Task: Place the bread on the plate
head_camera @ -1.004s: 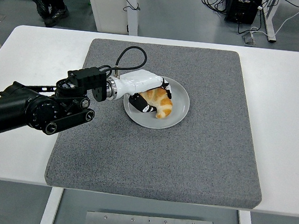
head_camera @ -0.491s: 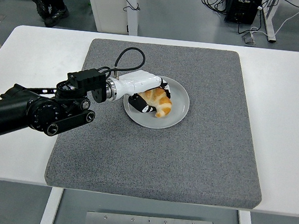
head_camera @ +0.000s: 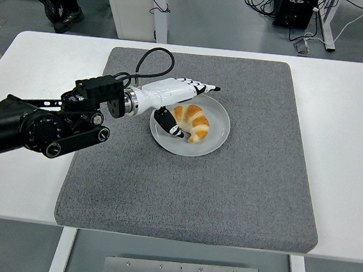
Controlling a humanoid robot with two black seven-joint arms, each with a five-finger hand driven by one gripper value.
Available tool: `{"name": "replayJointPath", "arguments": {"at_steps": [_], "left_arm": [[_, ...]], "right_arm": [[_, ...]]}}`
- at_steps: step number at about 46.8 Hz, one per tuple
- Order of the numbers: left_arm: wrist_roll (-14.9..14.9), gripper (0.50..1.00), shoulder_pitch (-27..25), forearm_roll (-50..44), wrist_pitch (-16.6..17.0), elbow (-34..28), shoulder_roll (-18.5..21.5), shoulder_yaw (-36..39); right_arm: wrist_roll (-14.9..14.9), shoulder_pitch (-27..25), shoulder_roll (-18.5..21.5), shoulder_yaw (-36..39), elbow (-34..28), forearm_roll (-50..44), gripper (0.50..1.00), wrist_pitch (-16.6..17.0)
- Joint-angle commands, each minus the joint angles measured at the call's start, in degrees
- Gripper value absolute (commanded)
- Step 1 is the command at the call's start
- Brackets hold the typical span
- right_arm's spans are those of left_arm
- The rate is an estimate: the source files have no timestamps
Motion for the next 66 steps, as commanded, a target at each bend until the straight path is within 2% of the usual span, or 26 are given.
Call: {"name": "replayJointPath", "arguments": {"at_steps": [1, 12, 16, 23, 30, 35, 43, 56, 66], "left_arm": [[0.02, 0.992, -0.76, -0.6, 0.01, -0.84, 1.3, -0.04], [-0.07, 0.992, -2.08, -1.48, 0.18, -3.04, 4.46, -1.7], [-0.94, 0.992, -2.08, -3.41, 0.1, -4.35, 5.34, -2.76], [-1.65, 0.992, -2.96, -10.61, 0.1, -5.24, 7.62, -4.43], [-5.07, 0.99, -3.23, -15.45, 0.1, -5.33, 9.91, -4.69], [-5.78, 0.99, -3.23, -21.86, -0.17, -5.33, 10.88, -6.27], [-7.1, 0.99, -2.7, -33.73, -0.17, -5.15, 11.41, -7.07], [-6.4, 0.993, -1.03, -50.16, 0.71, -2.95, 11.32, -8.91], [-6.4, 0.993, 3.1, -54.66, 1.94, 0.21, 10.62, -14.97]], "right_arm": [[-0.01, 0.0, 0.0, 0.0, 0.0, 0.0, 1.0, 0.08], [-0.01, 0.0, 0.0, 0.0, 0.0, 0.0, 1.0, -0.01], [-0.01, 0.0, 0.0, 0.0, 0.0, 0.0, 1.0, -0.01], [-0.01, 0.0, 0.0, 0.0, 0.0, 0.0, 1.0, -0.01], [-0.01, 0.0, 0.0, 0.0, 0.0, 0.0, 1.0, -0.01], [-0.01, 0.0, 0.0, 0.0, 0.0, 0.0, 1.0, -0.01], [-0.01, 0.0, 0.0, 0.0, 0.0, 0.0, 1.0, -0.01], [-0.01, 0.0, 0.0, 0.0, 0.0, 0.0, 1.0, -0.01], [-0.01, 0.0, 0.0, 0.0, 0.0, 0.0, 1.0, 0.08]]}}
